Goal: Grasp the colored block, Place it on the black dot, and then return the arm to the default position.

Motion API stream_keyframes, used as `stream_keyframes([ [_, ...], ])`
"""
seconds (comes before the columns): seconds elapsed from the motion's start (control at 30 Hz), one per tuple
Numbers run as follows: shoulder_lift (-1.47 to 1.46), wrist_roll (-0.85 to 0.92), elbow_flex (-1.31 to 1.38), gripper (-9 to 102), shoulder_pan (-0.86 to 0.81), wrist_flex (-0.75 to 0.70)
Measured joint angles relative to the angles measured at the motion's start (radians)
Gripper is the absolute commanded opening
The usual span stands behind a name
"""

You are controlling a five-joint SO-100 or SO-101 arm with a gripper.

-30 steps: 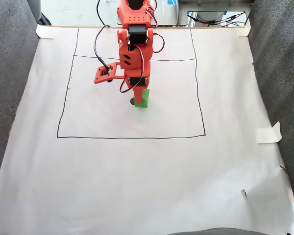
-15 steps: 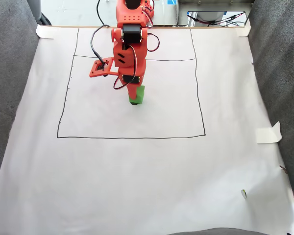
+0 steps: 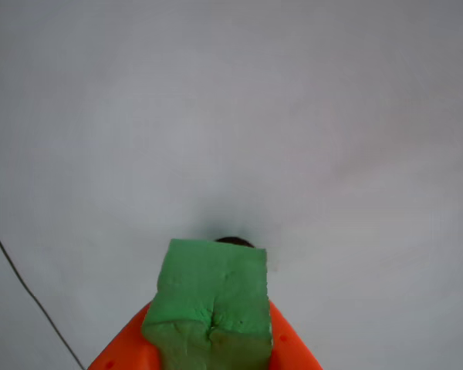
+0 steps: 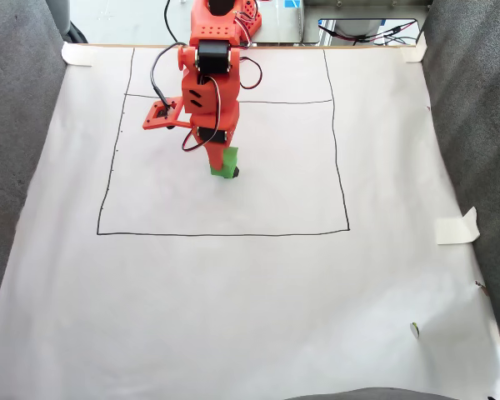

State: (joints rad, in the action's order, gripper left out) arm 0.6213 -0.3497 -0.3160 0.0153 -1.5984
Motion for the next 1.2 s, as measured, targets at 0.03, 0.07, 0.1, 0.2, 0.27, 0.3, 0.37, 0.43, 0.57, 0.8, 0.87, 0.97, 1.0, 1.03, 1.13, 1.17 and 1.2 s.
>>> stream_keyframes([
  [0.03,-0.002,0.002,0.0,0,0.0,0.0],
  [0.07,-0.002,0.005,0.0,0,0.0,0.002],
  [0.1,-0.002,0.005,0.0,0,0.0,0.003],
  [0.2,-0.002,0.005,0.0,0,0.0,0.003],
  [0.27,-0.009,0.005,0.0,0,0.0,0.003],
  [0.3,-0.015,0.005,0.0,0,0.0,0.003],
  [0.37,-0.025,0.005,0.0,0,0.0,0.003],
  [0.43,-0.031,0.005,0.0,0,0.0,0.003],
  [0.57,-0.034,0.005,0.0,0,0.0,0.003],
  [0.8,-0.052,0.021,0.0,0,0.0,0.015],
  [0.87,-0.052,0.021,0.0,0,0.0,0.015],
  [0.97,-0.052,0.023,0.0,0,0.0,0.015],
  [1.0,-0.052,0.023,0.0,0,0.0,0.015],
  [1.03,-0.052,0.023,0.0,0,0.0,0.015],
  [1.13,-0.052,0.028,0.0,0,0.0,0.015],
  [1.17,-0.052,0.031,0.0,0,0.0,0.015],
  [1.2,-0.052,0.032,0.0,0,0.002,0.015],
])
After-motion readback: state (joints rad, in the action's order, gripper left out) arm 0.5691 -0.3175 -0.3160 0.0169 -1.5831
